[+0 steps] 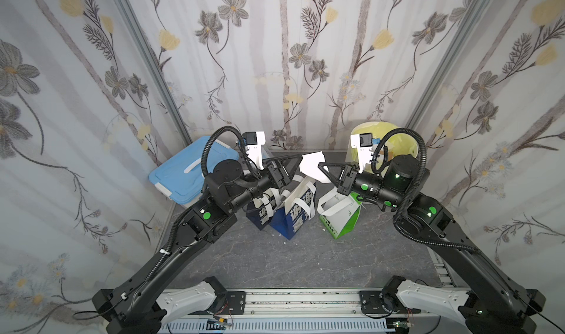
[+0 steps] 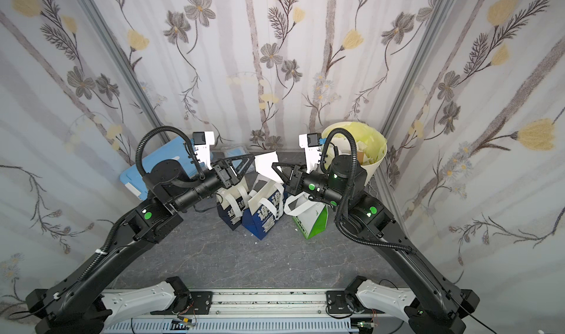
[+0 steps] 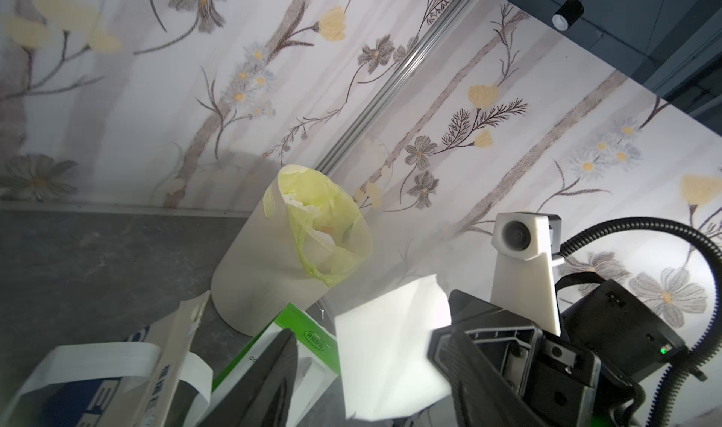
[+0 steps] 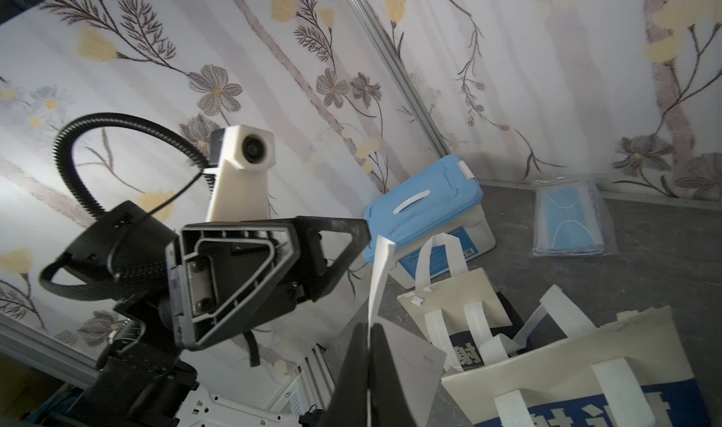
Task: Shred takeout receipts and throw away
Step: Shred the takeout receipt.
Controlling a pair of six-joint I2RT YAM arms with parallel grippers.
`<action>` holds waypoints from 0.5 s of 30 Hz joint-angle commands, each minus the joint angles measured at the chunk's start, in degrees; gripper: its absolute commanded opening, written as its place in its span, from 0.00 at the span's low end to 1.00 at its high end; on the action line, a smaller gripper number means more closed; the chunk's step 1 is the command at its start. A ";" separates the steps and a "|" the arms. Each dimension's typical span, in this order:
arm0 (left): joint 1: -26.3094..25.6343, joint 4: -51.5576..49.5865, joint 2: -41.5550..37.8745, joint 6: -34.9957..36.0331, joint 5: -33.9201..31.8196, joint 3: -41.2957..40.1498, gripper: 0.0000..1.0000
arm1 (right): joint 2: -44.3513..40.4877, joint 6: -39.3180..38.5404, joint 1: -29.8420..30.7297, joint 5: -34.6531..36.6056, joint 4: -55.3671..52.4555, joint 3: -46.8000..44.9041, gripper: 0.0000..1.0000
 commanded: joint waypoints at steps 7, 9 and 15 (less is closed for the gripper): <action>0.65 -25.29 1.64 34.32 14.16 10.33 0.73 | 4.45 -13.47 0.24 -13.35 -16.79 7.83 0.00; 0.78 -25.37 2.29 34.32 18.86 10.25 0.75 | 4.83 -14.05 0.32 -15.86 -17.13 8.35 0.00; 1.29 -19.56 4.25 28.31 26.40 8.85 0.75 | 5.63 -14.31 1.19 -18.92 -17.35 8.48 0.00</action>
